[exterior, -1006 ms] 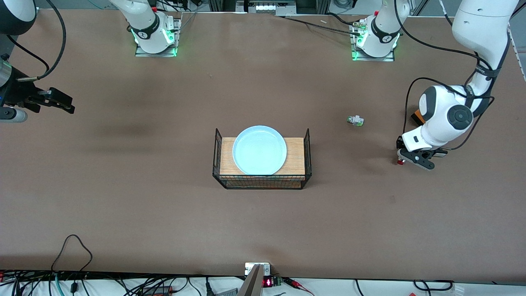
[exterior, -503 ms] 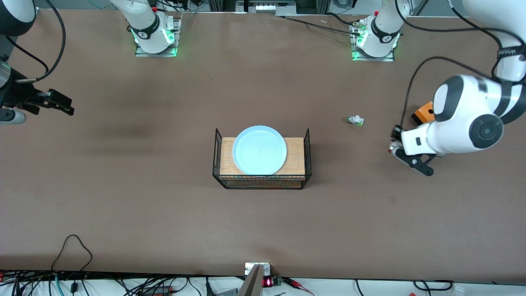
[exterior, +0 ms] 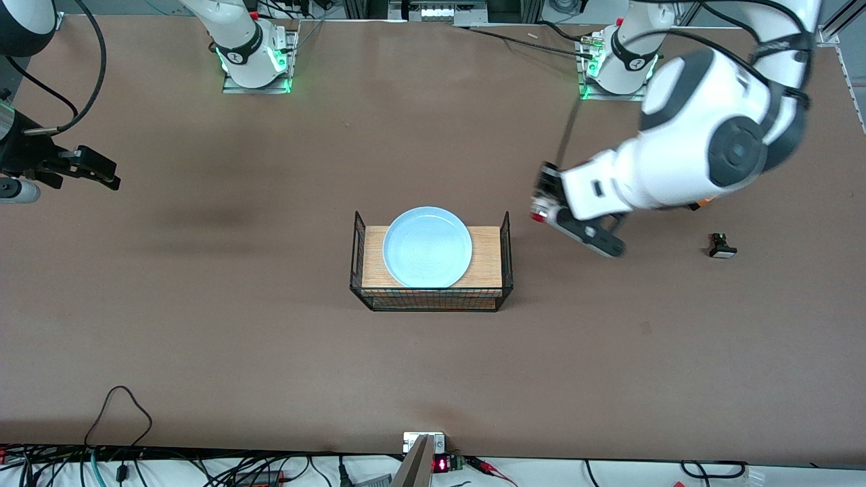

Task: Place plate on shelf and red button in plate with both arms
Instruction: 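Carry the red-capped button with the left gripper onto the plate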

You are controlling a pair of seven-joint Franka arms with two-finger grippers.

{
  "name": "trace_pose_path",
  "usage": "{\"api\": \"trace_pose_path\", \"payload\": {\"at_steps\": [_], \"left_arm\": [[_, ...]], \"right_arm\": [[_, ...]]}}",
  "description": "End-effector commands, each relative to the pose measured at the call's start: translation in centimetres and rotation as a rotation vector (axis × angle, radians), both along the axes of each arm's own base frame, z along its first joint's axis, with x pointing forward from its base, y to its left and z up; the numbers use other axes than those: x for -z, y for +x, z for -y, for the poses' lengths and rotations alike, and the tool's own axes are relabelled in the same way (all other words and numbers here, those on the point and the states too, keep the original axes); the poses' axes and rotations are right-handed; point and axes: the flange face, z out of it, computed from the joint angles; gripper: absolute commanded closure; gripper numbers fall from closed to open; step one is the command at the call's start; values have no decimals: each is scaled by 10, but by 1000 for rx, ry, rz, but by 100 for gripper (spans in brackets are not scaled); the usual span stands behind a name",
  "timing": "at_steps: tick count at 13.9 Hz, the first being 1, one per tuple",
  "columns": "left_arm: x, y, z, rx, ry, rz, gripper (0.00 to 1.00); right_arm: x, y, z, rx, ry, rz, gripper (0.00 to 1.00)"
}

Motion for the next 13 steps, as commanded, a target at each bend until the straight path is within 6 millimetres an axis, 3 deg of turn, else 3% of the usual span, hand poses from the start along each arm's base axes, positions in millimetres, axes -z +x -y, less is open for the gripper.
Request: {"api": "trace_pose_path", "payload": {"at_steps": [1, 4, 6, 8, 10, 12, 13], "left_arm": [[12, 23, 61, -100, -56, -6, 94], [49, 36, 107, -202, -74, 1, 94], [87, 38, 132, -220, -94, 26, 94], [113, 42, 142, -213, -40, 101, 94], [123, 41, 145, -203, -20, 105, 91], [126, 38, 147, -206, -14, 98, 37], [129, 37, 145, -208, -6, 89, 0]], "right_arm": [[-6, 1, -2, -21, 1, -3, 0], [-5, 2, -1, -24, 1, -5, 0], [-5, 2, -2, -24, 1, -5, 0], [-5, 2, -3, -24, -1, -5, 0], [-4, 2, -3, -24, -1, -6, 0], [-4, 2, -3, -24, -1, -6, 0], [-4, 2, -1, -21, -1, -6, 0]]}}
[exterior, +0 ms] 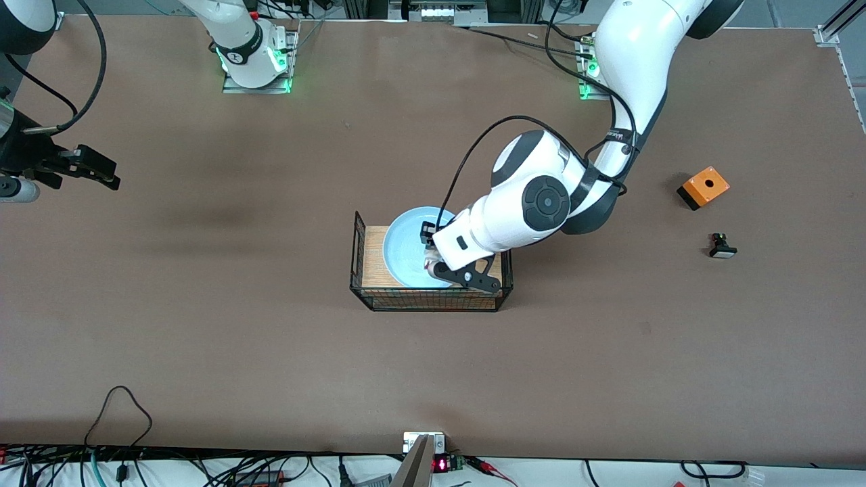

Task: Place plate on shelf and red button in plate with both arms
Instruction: 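Carry the red-capped button with the left gripper onto the plate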

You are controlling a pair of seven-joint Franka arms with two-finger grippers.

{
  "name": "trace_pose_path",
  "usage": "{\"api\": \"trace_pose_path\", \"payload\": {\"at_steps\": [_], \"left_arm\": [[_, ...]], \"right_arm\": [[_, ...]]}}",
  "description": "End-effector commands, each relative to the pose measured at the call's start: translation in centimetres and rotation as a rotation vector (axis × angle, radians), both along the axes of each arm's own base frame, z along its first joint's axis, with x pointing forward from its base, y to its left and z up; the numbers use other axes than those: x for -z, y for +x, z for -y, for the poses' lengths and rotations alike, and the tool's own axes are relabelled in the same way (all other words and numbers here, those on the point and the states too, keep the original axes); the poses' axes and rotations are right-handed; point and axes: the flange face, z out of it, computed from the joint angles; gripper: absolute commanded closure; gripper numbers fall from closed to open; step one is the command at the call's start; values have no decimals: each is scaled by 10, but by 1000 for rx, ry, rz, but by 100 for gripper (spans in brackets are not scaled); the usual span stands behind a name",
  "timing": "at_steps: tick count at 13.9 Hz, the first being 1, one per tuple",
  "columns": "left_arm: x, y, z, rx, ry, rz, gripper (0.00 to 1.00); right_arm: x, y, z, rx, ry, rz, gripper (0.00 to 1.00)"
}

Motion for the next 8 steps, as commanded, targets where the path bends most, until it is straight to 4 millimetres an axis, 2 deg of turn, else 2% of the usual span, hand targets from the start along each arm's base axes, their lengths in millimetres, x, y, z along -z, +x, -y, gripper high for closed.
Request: {"api": "trace_pose_path", "payload": {"at_steps": [1, 4, 5, 8], "left_arm": [[-11, 0, 1, -17, 27, 7, 0], [-26, -2, -3, -43, 41, -18, 0], [-32, -4, -13, -49, 74, -55, 0], [-96, -16, -63, -5, 287, -26, 0]], "right_arm": [[-3, 2, 0, -18, -1, -7, 0], [-3, 2, 0, -18, -1, -7, 0], [-3, 2, 0, -16, -1, -7, 0], [-3, 2, 0, -18, -1, -7, 0]]}}
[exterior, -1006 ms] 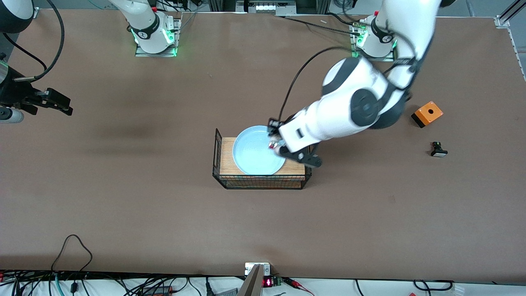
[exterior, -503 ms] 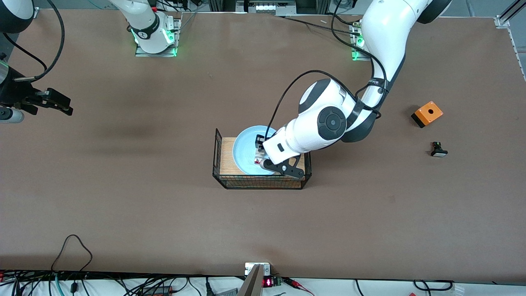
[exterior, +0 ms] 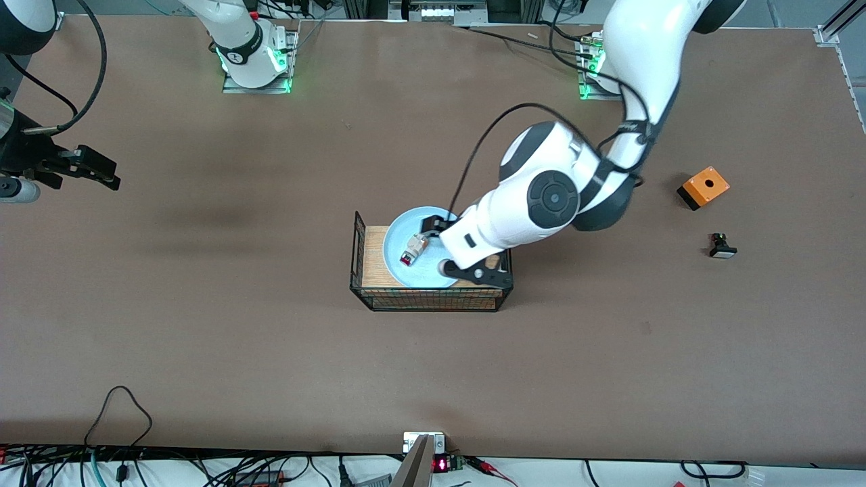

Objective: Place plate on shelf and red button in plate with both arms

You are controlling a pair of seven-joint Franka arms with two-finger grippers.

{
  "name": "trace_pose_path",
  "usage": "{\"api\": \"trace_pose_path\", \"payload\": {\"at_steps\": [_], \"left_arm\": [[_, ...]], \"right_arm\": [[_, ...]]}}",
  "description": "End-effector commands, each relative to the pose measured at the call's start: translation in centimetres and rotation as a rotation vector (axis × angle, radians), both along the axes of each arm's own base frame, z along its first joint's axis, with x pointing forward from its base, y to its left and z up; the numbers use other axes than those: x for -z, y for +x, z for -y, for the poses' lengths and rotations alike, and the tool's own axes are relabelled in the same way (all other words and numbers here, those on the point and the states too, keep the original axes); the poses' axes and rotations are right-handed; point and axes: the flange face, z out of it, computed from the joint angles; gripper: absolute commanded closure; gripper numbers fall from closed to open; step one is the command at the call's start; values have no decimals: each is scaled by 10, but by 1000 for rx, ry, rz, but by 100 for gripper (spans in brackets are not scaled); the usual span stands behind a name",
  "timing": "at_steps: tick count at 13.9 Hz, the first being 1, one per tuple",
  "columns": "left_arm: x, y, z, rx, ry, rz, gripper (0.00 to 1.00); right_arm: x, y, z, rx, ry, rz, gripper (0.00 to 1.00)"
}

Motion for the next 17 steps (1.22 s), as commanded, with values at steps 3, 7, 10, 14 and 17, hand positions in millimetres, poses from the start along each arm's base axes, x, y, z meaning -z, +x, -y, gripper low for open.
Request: {"api": "trace_pose_path", "payload": {"at_steps": [3, 7, 10, 14, 17], "left_arm": [[-107, -26, -74, 66, 340, 91, 0], [-157, -28, -168, 141, 371, 21, 0], [-179, -15, -260, 90, 287, 6, 0], [-163, -53, -337, 1, 276, 124, 0], [-152, -85, -353, 34, 280, 154, 0]], "right_arm": [[-5, 1, 0, -21, -2, -5, 0], [-6, 1, 0, -21, -2, -2, 0], [-7, 1, -1, -17, -1, 0, 0], [-8, 0, 0, -6, 2, 2, 0], [-9, 0, -1, -6, 2, 3, 0]]}}
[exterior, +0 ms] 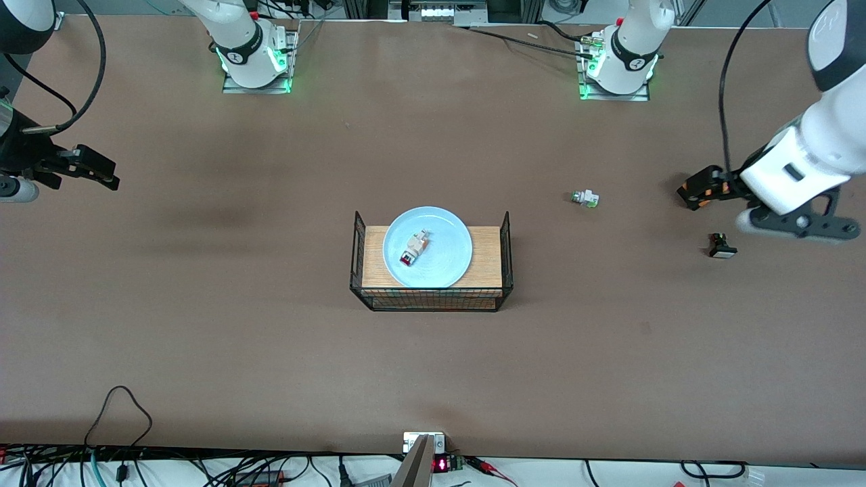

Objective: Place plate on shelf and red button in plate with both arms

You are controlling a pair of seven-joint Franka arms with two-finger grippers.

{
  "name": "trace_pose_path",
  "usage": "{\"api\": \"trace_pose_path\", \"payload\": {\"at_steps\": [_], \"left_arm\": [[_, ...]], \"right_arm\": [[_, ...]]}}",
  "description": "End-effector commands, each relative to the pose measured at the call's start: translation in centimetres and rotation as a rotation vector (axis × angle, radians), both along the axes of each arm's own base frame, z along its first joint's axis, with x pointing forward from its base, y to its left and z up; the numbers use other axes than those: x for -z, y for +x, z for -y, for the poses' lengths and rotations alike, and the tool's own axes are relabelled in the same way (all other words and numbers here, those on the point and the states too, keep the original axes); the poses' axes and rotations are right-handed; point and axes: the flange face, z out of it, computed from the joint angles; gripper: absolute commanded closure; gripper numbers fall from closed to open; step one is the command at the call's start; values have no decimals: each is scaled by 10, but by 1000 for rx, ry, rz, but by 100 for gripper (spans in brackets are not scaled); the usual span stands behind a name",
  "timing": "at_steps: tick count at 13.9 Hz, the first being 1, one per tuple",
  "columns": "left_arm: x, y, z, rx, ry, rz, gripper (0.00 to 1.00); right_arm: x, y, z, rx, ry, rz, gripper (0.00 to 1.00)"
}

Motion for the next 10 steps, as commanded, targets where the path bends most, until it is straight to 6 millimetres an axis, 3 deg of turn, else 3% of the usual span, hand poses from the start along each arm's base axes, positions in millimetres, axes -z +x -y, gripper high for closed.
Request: {"api": "trace_pose_path", "payload": {"at_steps": [1, 2, 3, 10], "left_arm": [[12, -51, -10, 26, -6, 15, 0], [14, -55, -26, -10, -26, 24, 0], [16, -55, -30, -20, -34, 16, 0], [13, -58, -23, -14, -32, 11, 0]], "right_arm": [[-7, 0, -1, -4, 2, -1, 0], [-8, -1, -1, -4, 2, 1, 0], [-8, -1, -1, -3, 2, 2, 0], [-13, -1, -9, -14, 2, -2, 0]]}}
